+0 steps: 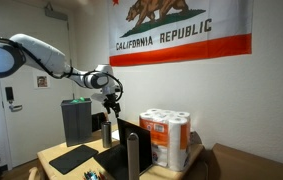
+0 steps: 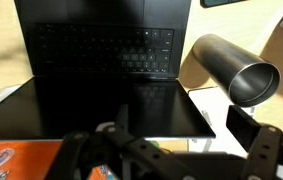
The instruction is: Close the laptop.
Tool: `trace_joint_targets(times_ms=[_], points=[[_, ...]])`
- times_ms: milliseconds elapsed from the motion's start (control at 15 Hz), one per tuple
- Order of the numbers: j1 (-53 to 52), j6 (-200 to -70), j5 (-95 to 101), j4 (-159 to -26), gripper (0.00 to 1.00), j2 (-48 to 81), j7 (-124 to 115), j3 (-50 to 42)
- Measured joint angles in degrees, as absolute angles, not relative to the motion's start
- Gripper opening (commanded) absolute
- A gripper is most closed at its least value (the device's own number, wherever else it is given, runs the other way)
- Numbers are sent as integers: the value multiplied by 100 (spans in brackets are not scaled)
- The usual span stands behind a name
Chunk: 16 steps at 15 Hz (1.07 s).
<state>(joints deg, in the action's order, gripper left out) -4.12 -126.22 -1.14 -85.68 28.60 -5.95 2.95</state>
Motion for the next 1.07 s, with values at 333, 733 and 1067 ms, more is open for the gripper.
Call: trace_joint_targets(times_ms=[333, 733, 1067], points=[[-443, -12892, -114, -8419, 100, 3061, -572, 296], [-413, -13007, -112, -7778, 100, 3561, -549, 283], [-314, -13008, -112, -6788, 100, 4400, -297, 235]])
